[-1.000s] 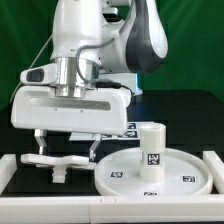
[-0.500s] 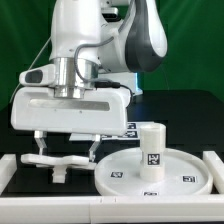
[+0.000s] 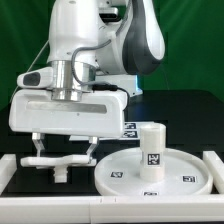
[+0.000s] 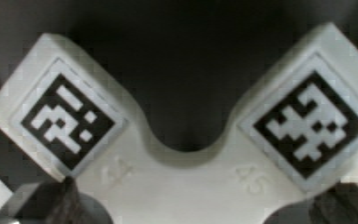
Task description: Assemble round table
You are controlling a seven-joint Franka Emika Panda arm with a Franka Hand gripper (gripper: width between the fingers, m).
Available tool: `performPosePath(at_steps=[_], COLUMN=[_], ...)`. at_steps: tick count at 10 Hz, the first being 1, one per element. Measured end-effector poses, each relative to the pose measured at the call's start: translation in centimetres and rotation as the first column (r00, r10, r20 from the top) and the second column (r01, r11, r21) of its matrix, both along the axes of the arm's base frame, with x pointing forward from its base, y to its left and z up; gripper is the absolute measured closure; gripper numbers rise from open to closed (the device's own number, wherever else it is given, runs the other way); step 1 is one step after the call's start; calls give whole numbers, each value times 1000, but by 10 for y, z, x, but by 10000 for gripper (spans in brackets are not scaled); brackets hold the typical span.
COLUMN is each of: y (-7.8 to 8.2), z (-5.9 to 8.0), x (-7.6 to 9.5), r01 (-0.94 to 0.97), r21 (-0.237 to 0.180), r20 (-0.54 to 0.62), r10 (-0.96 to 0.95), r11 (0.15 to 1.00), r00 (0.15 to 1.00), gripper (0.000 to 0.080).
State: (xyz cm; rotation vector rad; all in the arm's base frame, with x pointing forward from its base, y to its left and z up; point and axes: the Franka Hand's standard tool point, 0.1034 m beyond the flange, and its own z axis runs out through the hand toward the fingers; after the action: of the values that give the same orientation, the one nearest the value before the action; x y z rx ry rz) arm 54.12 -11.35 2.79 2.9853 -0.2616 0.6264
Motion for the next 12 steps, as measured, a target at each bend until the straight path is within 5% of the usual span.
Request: performPosePath(at_steps=[12], y=[13], z=[3], x=[4], r01=[-57], r21=[-33], r20=[15], r10=[57], r11=[998], r00=[998], gripper=[151])
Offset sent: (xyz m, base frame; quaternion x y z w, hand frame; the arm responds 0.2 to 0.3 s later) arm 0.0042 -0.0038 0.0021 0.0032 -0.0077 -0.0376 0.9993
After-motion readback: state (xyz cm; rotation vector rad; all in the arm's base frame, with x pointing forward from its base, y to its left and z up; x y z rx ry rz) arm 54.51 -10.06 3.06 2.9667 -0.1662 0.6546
